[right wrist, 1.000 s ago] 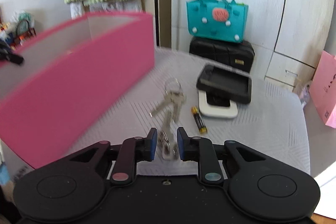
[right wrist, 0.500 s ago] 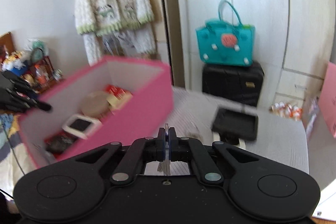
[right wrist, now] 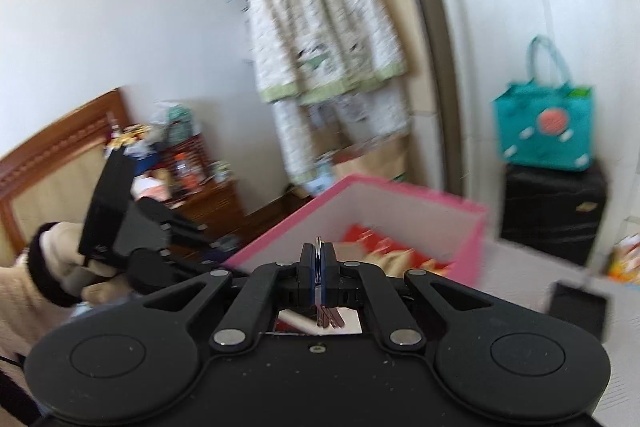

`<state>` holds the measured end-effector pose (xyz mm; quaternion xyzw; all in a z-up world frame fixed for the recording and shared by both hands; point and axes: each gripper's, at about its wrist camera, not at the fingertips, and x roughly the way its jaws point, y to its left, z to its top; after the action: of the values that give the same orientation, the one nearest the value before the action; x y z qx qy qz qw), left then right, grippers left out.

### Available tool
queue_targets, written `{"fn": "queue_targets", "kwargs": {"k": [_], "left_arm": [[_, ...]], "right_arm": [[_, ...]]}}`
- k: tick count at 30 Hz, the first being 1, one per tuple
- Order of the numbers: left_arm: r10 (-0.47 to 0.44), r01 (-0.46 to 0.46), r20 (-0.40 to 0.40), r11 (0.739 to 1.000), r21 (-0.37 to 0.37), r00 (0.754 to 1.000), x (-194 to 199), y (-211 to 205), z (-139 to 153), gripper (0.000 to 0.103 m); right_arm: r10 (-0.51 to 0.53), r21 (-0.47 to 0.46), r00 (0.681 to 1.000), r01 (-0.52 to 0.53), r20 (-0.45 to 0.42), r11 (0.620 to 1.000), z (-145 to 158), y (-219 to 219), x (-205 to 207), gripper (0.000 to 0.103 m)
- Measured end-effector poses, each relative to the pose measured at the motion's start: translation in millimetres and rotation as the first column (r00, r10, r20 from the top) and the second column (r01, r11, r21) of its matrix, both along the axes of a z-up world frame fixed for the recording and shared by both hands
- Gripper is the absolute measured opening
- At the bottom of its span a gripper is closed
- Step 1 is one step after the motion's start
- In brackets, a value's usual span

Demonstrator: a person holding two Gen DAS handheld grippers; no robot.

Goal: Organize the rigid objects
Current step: 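Carry the silver keys into the pink box and open the right gripper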

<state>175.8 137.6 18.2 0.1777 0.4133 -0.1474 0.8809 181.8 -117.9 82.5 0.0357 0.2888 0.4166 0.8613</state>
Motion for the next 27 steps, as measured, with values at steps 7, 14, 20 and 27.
{"fn": "queue_targets", "kwargs": {"k": [7,14,20,27], "left_arm": [[0.000,0.000,0.001,1.000,-0.001,1.000,0,0,0,0.013],[0.000,0.000,0.003,1.000,-0.006,1.000,0,0,0,0.013],[0.002,-0.002,0.003,1.000,-0.011,1.000,-1,-1,1,0.013],[0.007,-0.007,0.005,1.000,-0.010,1.000,-1,-2,1,0.013]], "right_arm": [[0.090,0.016,0.979,-0.089,-0.184,0.996,-49,36,6,0.004],[0.011,-0.044,0.985,-0.018,-0.173,0.999,-60,30,4,0.011],[-0.091,-0.017,0.987,0.089,-0.130,0.996,-47,-13,-4,0.025],[-0.230,-0.081,0.968,0.222,-0.105,0.972,-44,-53,-13,0.028]]}}
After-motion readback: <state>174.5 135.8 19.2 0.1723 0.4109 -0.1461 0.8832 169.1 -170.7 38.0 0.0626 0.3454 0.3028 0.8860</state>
